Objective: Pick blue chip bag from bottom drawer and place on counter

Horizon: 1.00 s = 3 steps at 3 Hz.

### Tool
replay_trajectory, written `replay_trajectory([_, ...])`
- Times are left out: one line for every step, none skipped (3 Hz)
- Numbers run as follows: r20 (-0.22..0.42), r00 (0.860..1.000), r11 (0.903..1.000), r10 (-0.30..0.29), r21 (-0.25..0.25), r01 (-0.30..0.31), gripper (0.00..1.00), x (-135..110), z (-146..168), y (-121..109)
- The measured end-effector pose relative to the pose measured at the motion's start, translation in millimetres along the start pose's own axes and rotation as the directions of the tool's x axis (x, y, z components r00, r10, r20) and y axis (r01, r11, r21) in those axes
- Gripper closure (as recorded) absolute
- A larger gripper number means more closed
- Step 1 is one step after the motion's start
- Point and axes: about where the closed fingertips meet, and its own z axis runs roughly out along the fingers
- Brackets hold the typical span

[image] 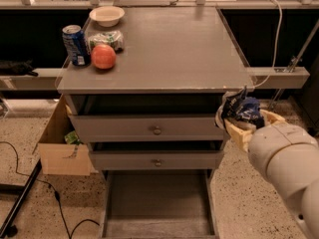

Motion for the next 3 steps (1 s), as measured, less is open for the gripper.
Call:
replay_trajectory([-0.005,1.000,0.9998,-0.015,-0.015,0.015,1.00,-0.3,7.4,6.0])
replay_trajectory([-0.015,1.000,0.9996,-0.006,-0.029,0.006,1.00,4.1,8.0,9.1])
replay_trajectory([-0.010,1.000,0.9979,0.028,-0.059,-0.028,1.00,-4.0,17.2,13.2])
